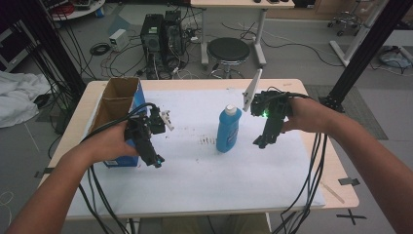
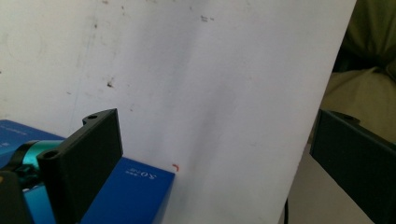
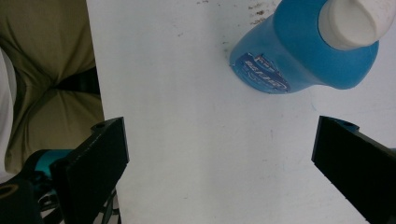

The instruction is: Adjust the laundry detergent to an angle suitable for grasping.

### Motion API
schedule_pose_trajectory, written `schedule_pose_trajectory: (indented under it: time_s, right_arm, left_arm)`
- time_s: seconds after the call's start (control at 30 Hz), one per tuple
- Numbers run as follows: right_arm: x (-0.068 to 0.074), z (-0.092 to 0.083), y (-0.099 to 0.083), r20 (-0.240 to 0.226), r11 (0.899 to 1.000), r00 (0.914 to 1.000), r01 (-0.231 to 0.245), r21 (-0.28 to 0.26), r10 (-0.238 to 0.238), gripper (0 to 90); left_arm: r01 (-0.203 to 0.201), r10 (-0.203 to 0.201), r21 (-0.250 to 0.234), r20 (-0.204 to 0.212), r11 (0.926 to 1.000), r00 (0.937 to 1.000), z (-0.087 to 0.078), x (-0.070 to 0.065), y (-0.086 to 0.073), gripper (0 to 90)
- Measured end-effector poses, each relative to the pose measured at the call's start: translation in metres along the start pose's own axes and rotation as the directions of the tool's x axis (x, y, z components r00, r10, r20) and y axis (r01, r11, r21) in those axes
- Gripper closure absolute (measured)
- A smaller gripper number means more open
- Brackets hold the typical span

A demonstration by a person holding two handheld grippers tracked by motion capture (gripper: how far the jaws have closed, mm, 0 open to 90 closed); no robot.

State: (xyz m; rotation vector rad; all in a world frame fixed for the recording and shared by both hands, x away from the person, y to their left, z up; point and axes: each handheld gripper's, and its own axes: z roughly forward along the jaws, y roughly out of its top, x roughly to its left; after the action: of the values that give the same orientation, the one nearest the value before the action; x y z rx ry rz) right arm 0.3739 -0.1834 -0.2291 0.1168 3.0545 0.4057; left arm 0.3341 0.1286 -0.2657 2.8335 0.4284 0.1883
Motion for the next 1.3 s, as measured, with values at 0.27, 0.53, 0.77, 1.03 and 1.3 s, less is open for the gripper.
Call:
schedule_pose_trajectory:
  time_s: [0.27, 0.53, 0.77, 1.03, 1.3]
  right_arm:
    - [-0.003, 0.001, -0.002, -0.001, 1.000, 0.9999, -0.012, 0.003, 0.012, 2.8]
    - [-0.005, 0.002, -0.004, 0.001, 1.000, 0.9999, -0.015, 0.005, 0.015, 2.8]
    - [-0.006, 0.003, -0.005, 0.005, 1.000, 0.9998, -0.018, 0.006, 0.018, 2.8]
    - [-0.009, 0.004, -0.006, 0.009, 1.000, 0.9998, -0.019, 0.004, 0.019, 2.8]
    - [-0.011, 0.005, -0.006, 0.005, 1.000, 0.9997, -0.023, 0.006, 0.023, 2.8]
  left_arm:
    - [0.055, -0.059, -0.087, -0.042, 0.9947, 0.9973, 0.007, 0.010, 0.002, 2.4]
    - [0.144, -0.154, -0.199, -0.038, 0.9694, 0.9873, 0.014, 0.020, 0.002, 2.4]
    - [0.191, -0.223, -0.310, -0.070, 0.9315, 0.9724, 0.020, 0.030, 0.005, 2.4]
    - [0.242, -0.337, -0.477, -0.123, 0.8451, 0.9334, 0.027, 0.039, 0.005, 2.4]
    - [0.278, -0.402, -0.579, -0.096, 0.7667, 0.9106, 0.042, 0.046, 0.007, 2.4]
